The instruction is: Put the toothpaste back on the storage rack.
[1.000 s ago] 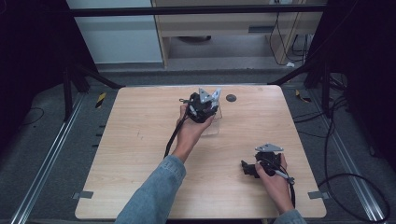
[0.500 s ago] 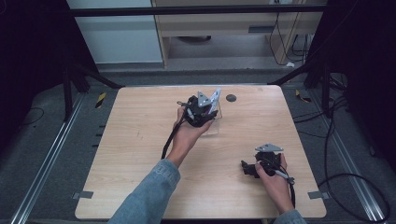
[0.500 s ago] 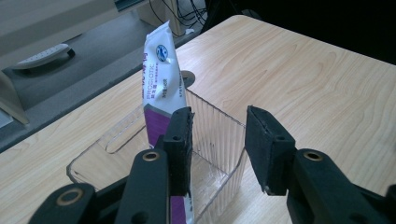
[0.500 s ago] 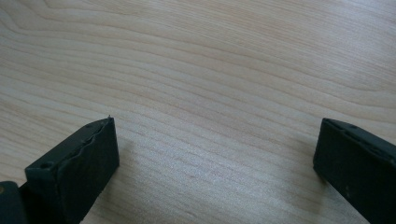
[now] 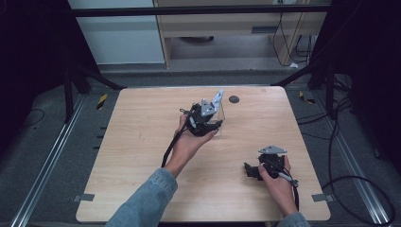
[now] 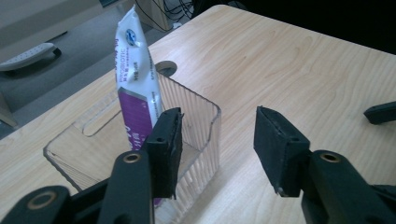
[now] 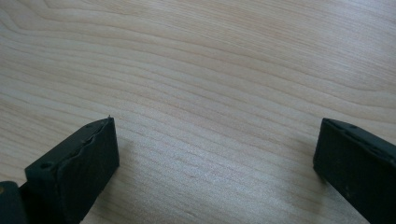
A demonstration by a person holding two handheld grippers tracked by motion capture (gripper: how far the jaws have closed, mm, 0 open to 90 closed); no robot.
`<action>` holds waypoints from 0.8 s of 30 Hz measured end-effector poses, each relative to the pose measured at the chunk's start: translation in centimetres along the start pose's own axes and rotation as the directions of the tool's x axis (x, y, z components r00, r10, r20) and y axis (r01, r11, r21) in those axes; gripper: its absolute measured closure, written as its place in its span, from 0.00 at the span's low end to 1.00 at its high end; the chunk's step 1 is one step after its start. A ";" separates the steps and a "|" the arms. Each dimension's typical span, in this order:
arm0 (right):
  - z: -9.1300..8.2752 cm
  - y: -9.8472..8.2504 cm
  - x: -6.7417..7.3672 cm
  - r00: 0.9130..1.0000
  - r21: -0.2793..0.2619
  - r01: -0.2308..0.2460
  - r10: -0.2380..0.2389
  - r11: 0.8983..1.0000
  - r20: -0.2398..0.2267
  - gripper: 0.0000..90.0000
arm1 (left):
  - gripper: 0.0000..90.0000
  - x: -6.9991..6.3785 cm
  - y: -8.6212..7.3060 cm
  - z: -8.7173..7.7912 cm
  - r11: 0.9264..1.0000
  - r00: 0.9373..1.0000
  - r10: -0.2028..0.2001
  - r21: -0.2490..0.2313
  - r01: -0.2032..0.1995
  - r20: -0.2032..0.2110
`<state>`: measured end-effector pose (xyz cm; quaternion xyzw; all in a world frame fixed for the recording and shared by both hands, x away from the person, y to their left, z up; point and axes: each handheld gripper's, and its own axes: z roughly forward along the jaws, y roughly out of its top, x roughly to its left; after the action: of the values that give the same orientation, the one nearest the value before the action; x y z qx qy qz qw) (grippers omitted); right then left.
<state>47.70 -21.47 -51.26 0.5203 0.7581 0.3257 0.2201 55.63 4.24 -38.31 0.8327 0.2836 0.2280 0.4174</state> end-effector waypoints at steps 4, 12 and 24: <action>0.0 0.0 0.0 1.000 0.000 0.000 0.000 1.000 0.001 0.00 | 0.52 -0.5 0.1 -0.4 1.000 1.000 0.011 -0.002 -0.011 0.007; 0.0 0.0 0.0 1.000 0.000 0.000 0.000 1.000 0.001 0.00 | 0.37 -1.1 0.0 -0.9 1.000 0.999 0.026 0.010 -0.026 0.025; 0.0 0.0 0.0 1.000 0.000 0.000 0.000 1.000 0.001 0.00 | 0.09 -1.6 -0.8 -1.8 0.998 0.999 -0.006 0.062 0.003 0.042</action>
<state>47.70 -21.47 -51.26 0.5203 0.7581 0.3256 0.2204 53.18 4.60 -38.23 0.8492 0.2836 0.2006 0.3978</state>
